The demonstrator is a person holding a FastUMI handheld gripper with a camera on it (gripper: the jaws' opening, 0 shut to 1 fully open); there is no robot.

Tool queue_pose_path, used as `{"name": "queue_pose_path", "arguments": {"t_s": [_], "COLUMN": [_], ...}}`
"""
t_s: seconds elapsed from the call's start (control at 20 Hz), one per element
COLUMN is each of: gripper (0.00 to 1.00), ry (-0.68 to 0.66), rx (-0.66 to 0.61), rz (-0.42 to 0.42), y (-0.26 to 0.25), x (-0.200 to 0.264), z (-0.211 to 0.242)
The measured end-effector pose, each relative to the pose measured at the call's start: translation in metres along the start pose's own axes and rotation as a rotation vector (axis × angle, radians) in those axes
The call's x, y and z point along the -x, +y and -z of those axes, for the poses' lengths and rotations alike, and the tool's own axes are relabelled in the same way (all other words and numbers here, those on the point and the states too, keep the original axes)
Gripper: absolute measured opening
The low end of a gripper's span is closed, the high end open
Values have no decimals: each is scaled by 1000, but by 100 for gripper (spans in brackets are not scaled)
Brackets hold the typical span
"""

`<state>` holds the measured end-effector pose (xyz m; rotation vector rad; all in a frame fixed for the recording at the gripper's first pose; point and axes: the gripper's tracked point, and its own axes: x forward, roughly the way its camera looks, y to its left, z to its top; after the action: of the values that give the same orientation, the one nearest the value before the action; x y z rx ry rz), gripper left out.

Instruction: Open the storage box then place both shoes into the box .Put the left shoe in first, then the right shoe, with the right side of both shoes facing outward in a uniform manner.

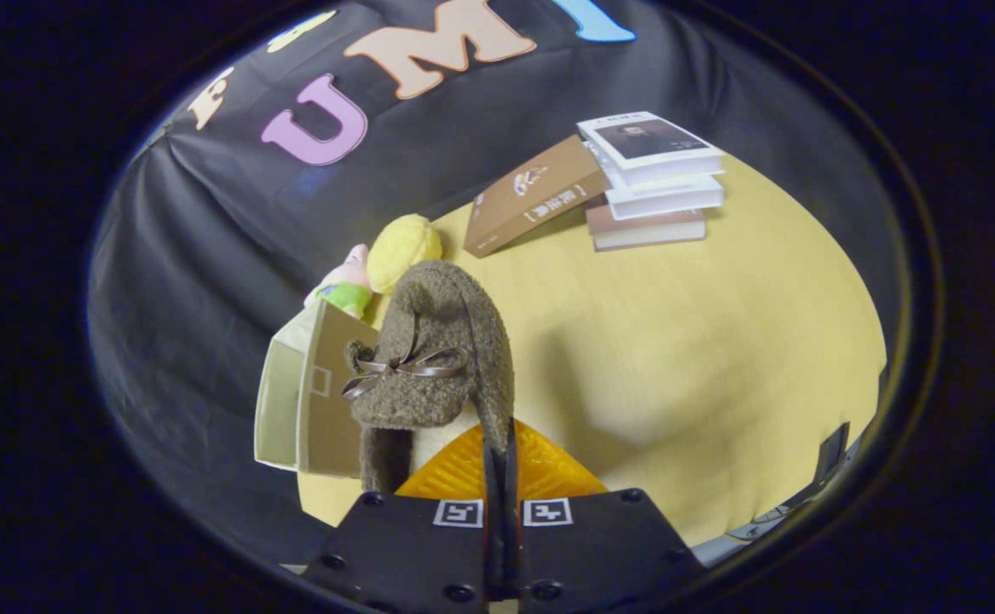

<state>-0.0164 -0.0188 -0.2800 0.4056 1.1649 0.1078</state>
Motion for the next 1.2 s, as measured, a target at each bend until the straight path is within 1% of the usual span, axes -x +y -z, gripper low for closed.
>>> {"name": "queue_pose_path", "arguments": {"t_s": [0.4,0.7,0.85,1.05,1.1,1.2], "gripper": [4,3,3,4,4,3], "ry": [-5,-15,-9,12,16,17], "rx": [49,71,85,135,150,201], "rz": [-70,-128,-150,-137,-122,-61], "y": [101,173,203,231,234,232], "x": [-14,-28,-38,-61,-69,-82], "z": [-9,-8,0,18,22,30]}}
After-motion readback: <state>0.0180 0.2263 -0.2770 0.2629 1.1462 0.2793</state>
